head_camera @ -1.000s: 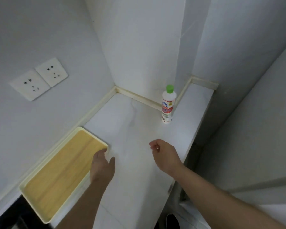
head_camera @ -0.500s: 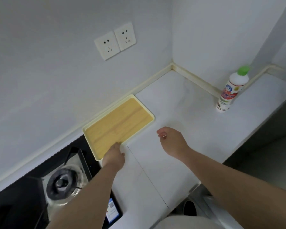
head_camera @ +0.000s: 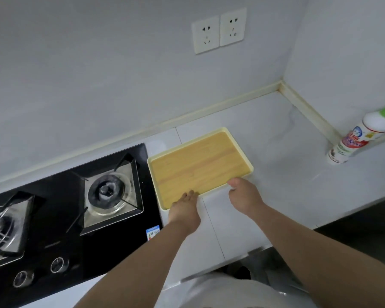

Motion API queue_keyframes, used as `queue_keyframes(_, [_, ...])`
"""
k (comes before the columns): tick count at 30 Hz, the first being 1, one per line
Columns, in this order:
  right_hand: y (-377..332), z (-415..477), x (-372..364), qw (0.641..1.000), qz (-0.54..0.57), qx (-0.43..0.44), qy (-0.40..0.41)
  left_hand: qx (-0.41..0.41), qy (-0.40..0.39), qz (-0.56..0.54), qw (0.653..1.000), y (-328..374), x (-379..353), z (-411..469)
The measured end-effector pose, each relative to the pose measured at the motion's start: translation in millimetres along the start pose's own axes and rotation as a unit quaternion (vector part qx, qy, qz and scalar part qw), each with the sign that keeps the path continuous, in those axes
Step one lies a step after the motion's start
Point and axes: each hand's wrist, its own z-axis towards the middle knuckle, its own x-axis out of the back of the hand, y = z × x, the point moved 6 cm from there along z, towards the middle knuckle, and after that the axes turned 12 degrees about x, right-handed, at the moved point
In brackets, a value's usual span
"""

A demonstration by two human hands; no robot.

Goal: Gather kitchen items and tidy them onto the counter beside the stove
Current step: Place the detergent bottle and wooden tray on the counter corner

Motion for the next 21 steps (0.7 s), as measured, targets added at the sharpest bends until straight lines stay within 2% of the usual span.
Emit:
queue_keyframes(5, [7.8,-4.0,-14.4,0.999,-0.02,-0.025,-0.009,0.003,-0.035,0.007,0.999,-3.5,-6.1,-18.1])
queue_keyframes(9, [3.7,-7.4,-19.3,0.998,-0.034,-0.036,-0.042,0.012,-0.059,-0.04,0.997,-15.9,1.1,-31.4])
queue_keyframes(12, [-9.5,-13.5,-21.6,0.998,-0.028,-0.041,-0.044,0.044,-0.026,-0.117,0.992,-32.5,16.0,-46.9])
queue_keyframes(14, [-33.7,-21.7,-24.8,0.999,-0.024,-0.023,-0.041,0.074,0.005,-0.214,0.974,-50.6,31.2,-60.9])
queue_keyframes(17, [-84.0,-37.5,-37.1,0.998,-0.006,0.039,-0.047,0.106,0.064,-0.35,0.928,-83.9,55.2,-93.9])
queue_keyframes(21, [-165.2,-72.9,-68.7,0.99,0.022,0.135,-0.035,0.132,0.133,-0.408,0.894,-147.8,82.7,-155.4])
